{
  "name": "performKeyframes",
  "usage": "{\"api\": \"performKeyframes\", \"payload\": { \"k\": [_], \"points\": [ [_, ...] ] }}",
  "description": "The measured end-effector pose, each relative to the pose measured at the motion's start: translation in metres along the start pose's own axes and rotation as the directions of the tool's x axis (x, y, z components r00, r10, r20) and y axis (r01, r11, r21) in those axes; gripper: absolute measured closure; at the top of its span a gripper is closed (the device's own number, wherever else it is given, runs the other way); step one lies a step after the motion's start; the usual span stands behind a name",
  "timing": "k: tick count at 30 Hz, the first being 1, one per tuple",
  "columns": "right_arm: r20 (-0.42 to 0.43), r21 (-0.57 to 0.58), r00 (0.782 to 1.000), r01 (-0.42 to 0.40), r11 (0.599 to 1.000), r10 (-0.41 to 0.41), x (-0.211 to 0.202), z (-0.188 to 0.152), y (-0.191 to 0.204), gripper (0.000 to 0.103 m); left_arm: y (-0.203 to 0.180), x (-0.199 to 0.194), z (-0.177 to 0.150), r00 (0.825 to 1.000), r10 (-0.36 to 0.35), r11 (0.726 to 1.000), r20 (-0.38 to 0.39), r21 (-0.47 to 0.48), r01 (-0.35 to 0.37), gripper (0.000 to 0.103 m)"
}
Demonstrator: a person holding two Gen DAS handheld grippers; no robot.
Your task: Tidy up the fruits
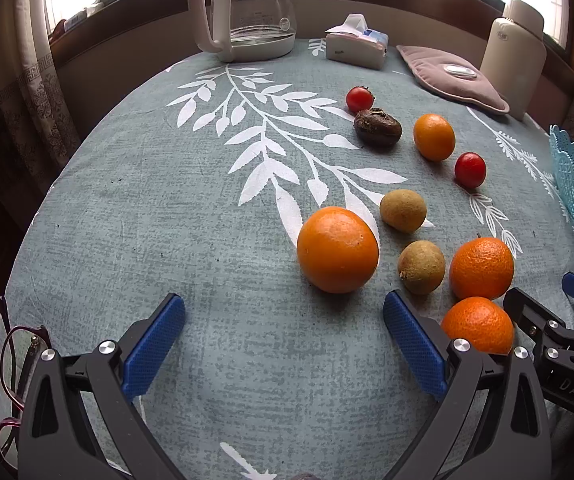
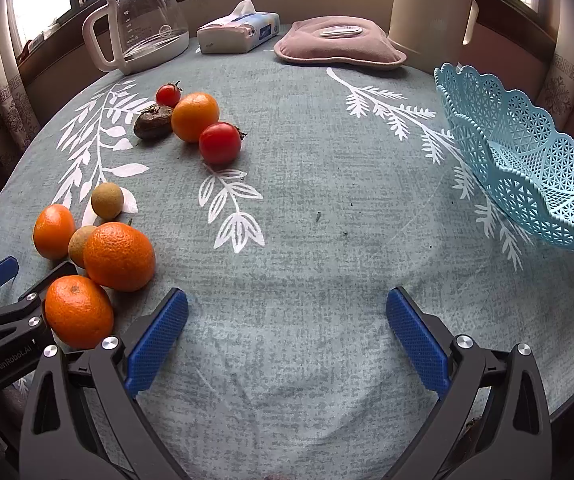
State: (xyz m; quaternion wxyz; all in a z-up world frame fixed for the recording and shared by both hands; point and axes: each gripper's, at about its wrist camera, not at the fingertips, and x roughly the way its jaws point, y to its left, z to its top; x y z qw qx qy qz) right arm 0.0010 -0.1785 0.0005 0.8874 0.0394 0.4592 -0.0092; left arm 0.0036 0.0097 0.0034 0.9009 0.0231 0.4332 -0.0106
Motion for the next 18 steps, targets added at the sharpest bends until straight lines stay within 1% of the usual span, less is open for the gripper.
{"api": "performKeyframes", "payload": {
  "k": [3, 6, 9, 11, 13, 16, 18],
  "points": [
    [0.011, 0.007, 1.0, -0.016, 1.0, 0.016, -0.003, -0.001, -0.002, 0.002, -0.005, -0.002, -0.002, 1.0, 0.001, 1.0, 0.005, 0.007, -0.001, 0.005],
    [0.045, 0.02, 0.998, -0.052, 0.998, 0.051, -0.012, -0.004, -0.006, 0.002, -0.01, -0.008, -0.003, 0.999, -0.011, 0.999, 0.039, 0.033, 0.01, 0.005],
    [0.133, 0.021, 0.987, -0.091, 0.996, 0.087, -0.03, -0.008, -0.01, 0.002, -0.014, -0.022, -0.005, 0.994, 0.007, 0.999, 0.109, 0.048, -0.012, 0.005],
    [0.186, 0.001, 0.978, -0.091, 0.996, 0.09, -0.042, -0.012, -0.009, 0.002, -0.016, -0.03, -0.005, 0.988, 0.01, 0.998, 0.151, 0.054, -0.018, 0.005],
    [0.223, -0.019, 0.971, -0.083, 0.996, 0.085, -0.051, -0.016, -0.007, 0.002, -0.018, -0.037, -0.006, 0.984, 0.021, 0.998, 0.178, 0.051, -0.03, 0.005],
    [0.256, -0.035, 0.964, -0.07, 0.997, 0.076, -0.059, -0.019, -0.005, 0.002, -0.019, -0.045, -0.007, 0.981, 0.019, 0.999, 0.195, 0.039, -0.027, 0.005],
    [0.27, -0.023, 0.96, -0.068, 0.997, 0.072, -0.061, -0.02, -0.008, 0.002, -0.021, -0.052, -0.006, 0.976, 0.02, 0.999, 0.216, 0.033, -0.028, 0.005]
  ]
}}
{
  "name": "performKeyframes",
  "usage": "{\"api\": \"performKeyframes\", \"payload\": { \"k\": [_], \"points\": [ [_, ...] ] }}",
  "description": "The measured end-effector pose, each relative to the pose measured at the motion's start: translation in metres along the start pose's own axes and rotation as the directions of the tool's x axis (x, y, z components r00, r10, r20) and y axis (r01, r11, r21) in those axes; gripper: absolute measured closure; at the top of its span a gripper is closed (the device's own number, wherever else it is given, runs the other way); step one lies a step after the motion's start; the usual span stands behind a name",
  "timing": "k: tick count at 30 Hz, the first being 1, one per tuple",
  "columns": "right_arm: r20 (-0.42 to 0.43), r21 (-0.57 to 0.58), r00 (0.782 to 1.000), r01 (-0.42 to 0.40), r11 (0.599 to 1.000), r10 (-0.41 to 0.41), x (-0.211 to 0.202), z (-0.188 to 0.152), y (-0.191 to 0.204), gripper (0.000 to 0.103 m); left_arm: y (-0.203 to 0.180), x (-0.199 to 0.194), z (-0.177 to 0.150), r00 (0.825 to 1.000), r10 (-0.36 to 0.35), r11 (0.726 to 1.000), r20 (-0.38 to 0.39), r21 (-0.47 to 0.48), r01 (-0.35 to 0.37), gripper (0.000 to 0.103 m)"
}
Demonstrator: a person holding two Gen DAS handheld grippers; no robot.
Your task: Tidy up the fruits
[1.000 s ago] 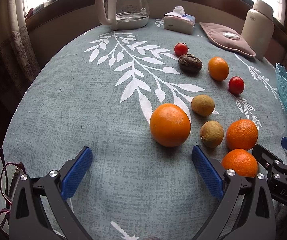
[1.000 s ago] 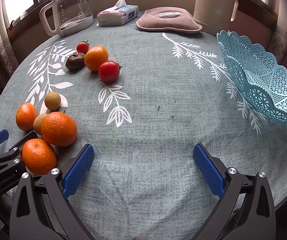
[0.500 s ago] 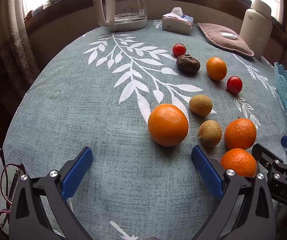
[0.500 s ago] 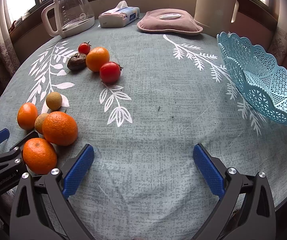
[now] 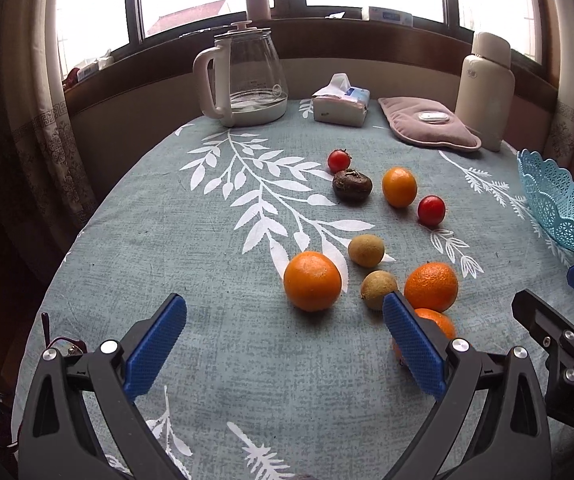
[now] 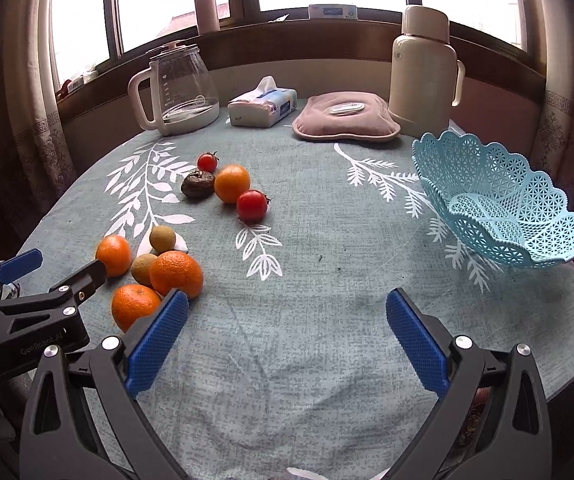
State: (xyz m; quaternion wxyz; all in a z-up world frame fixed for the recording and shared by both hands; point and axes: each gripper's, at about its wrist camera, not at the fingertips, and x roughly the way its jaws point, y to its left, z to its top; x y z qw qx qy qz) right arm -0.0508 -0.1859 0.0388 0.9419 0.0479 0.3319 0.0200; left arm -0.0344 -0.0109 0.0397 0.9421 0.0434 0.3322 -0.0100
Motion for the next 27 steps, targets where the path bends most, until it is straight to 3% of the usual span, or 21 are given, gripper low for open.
{"api": "performKeyframes", "payload": {
  "k": [9, 27],
  "points": [
    [0.044, 0.047, 0.999, 0.01, 0.999, -0.012, -0.015, 0.001, -0.008, 0.002, -0.008, -0.041, 0.003, 0.994, 0.011, 1.0, 0.113, 0.001, -0.011, 0.005],
    [0.094, 0.038, 0.995, 0.011, 0.999, -0.015, -0.031, 0.008, -0.004, 0.002, -0.007, -0.052, 0.004, 0.988, 0.035, 0.999, 0.147, 0.002, -0.036, 0.005]
  ]
}}
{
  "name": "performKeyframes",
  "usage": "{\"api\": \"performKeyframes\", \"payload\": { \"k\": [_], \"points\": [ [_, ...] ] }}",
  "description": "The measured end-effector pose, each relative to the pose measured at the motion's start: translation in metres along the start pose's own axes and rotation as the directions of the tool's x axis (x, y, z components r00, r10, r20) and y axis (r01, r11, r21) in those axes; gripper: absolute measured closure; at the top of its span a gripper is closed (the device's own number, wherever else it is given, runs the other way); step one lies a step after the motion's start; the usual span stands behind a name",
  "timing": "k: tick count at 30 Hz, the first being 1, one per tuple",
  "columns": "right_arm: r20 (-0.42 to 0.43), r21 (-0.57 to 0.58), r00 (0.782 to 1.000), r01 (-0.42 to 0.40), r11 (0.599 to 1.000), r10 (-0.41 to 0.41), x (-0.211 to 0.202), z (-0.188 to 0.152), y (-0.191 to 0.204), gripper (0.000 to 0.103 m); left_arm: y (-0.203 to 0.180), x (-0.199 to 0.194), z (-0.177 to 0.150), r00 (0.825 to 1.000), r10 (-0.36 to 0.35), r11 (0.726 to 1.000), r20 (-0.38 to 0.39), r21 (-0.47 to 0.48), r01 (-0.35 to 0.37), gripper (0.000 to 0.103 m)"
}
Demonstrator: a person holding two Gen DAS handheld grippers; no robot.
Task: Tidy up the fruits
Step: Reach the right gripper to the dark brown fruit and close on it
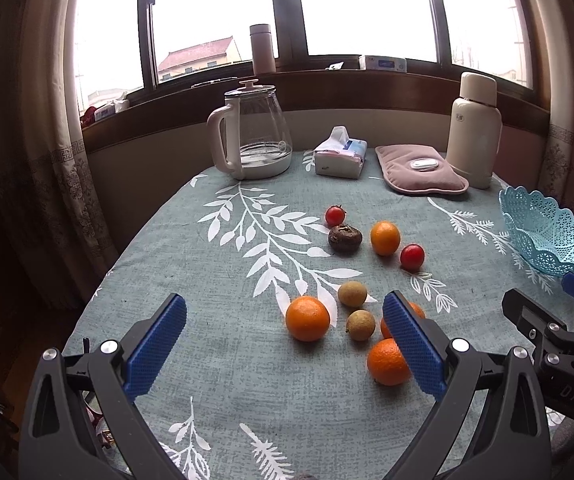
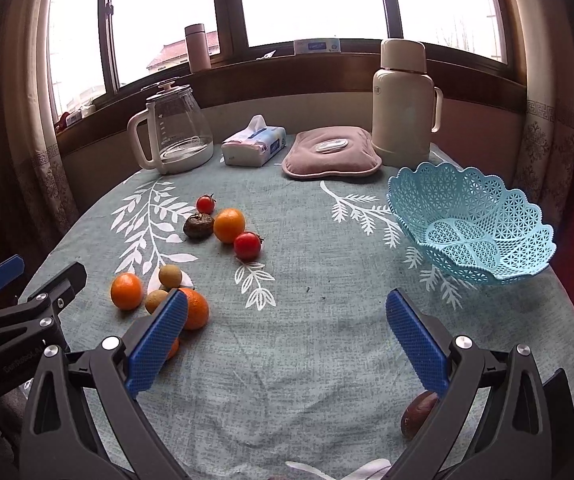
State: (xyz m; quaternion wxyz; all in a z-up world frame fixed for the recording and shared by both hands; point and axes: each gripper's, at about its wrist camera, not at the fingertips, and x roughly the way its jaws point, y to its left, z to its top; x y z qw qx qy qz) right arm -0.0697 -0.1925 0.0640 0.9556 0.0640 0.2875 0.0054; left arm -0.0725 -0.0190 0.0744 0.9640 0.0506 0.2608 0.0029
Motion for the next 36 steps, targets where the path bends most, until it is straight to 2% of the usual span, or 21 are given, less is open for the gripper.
{"api": "performKeyframes", "payload": {
  "k": [13, 18, 23, 31, 36],
  "points": [
    [0.013, 0.028, 0.999, 0.037, 0.999, -0.037, -0.013, 0.005, -0.021, 0.002, -0.002, -0.002, 0.0, 1.0, -0.004, 1.0, 0.008, 0.007, 0.003, 0.005],
    [0.005, 0.041, 0.998, 0.062, 0.997, -0.062, -0.017, 0.004, -0.036, 0.002, 0.0, -0.002, 0.001, 1.0, -0.031, 1.0, -0.003, -0.003, 0.031, 0.005],
    [-0.027, 0.078, 0.996, 0.087, 0.993, -0.085, -0.017, 0.0, -0.057, 0.002, 0.009, 0.004, 0.003, 0.996, -0.075, 0.997, -0.039, -0.037, 0.073, 0.005],
    [-0.093, 0.098, 0.99, 0.116, 0.988, -0.107, -0.014, -0.013, -0.086, 0.002, 0.021, 0.018, 0.001, 0.991, -0.099, 0.992, -0.094, -0.085, 0.091, 0.005],
    [-0.152, 0.112, 0.983, 0.117, 0.987, -0.099, -0.011, -0.031, -0.101, 0.002, 0.011, 0.021, -0.005, 0.986, -0.116, 0.992, -0.116, -0.061, 0.109, 0.005]
  ]
}}
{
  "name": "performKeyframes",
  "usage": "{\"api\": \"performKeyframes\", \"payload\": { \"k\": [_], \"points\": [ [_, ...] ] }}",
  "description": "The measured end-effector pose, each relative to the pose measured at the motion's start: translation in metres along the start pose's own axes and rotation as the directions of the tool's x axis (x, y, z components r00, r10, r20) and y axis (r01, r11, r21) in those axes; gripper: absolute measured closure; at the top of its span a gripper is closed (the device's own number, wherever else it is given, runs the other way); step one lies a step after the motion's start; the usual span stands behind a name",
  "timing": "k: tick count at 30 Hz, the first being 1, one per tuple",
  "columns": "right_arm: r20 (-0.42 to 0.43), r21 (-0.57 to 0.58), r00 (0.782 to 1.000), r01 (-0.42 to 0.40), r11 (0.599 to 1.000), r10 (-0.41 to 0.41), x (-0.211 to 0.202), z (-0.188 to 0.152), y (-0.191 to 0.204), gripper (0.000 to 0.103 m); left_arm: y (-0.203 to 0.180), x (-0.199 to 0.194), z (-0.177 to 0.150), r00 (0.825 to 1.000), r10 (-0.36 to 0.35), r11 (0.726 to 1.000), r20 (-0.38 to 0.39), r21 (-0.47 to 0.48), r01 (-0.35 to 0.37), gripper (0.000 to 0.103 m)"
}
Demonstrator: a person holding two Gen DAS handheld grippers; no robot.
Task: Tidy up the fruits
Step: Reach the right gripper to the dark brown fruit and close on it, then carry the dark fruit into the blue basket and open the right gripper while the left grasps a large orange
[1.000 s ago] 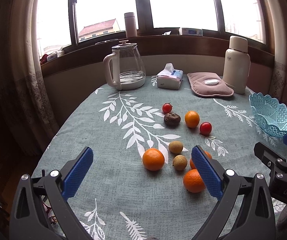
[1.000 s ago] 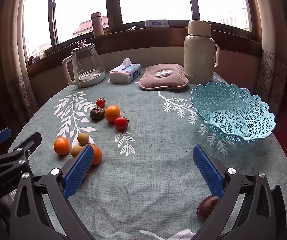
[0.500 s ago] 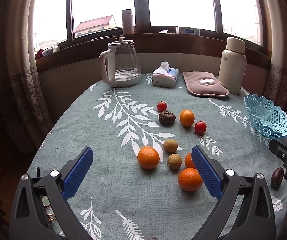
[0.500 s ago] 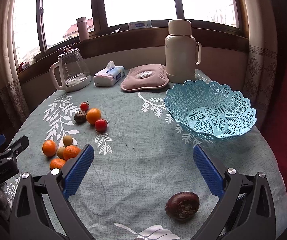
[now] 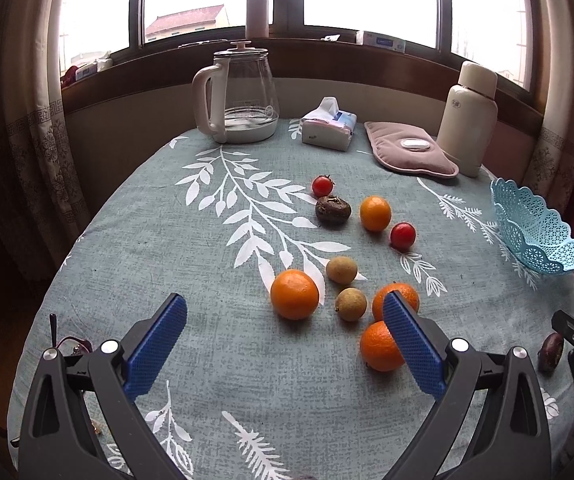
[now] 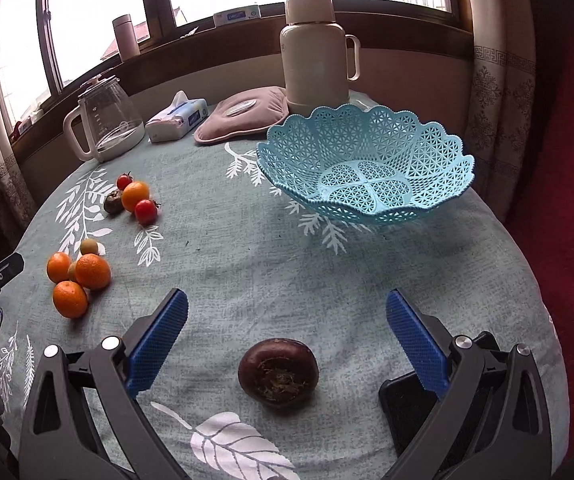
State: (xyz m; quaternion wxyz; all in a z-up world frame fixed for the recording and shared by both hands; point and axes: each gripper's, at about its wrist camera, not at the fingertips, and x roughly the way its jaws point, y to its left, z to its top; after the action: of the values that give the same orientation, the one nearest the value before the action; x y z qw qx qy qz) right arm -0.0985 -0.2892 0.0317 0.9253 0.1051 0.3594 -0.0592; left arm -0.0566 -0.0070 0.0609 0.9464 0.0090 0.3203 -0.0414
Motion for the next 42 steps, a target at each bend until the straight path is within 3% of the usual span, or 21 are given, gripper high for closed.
{"api": "performKeyframes", "payload": {
  "k": [6, 8, 13, 19, 32, 42],
  "points": [
    [-0.046, -0.035, 0.999, -0.021, 0.999, 0.019, 0.006, -0.012, 0.001, 0.004, -0.013, 0.003, -0.007, 0.999, -0.022, 0.999, -0.022, 0.03, 0.023, 0.005],
    [-0.059, -0.054, 0.998, -0.024, 0.998, 0.021, 0.006, -0.015, 0.005, 0.01, -0.017, 0.004, -0.008, 0.999, -0.029, 0.999, -0.028, 0.037, 0.03, 0.005],
    [-0.127, -0.061, 0.992, -0.029, 0.998, 0.021, 0.017, -0.02, 0.007, 0.039, -0.023, 0.006, -0.012, 0.998, -0.042, 0.998, -0.041, 0.052, 0.044, 0.005],
    [-0.135, -0.07, 0.99, -0.035, 0.997, 0.025, 0.016, -0.021, 0.009, 0.057, -0.026, 0.01, -0.013, 0.997, -0.048, 0.997, -0.055, 0.058, 0.052, 0.005],
    [-0.108, -0.08, 0.994, -0.018, 0.997, 0.01, 0.006, -0.016, 0.013, 0.057, -0.037, 0.016, -0.017, 0.992, -0.093, 0.992, -0.087, 0.073, 0.099, 0.007],
    [-0.091, -0.054, 0.996, -0.023, 0.998, 0.018, 0.002, -0.012, 0.009, 0.057, -0.047, 0.03, -0.024, 0.977, -0.151, 0.983, -0.15, 0.084, 0.165, 0.021]
  ]
}}
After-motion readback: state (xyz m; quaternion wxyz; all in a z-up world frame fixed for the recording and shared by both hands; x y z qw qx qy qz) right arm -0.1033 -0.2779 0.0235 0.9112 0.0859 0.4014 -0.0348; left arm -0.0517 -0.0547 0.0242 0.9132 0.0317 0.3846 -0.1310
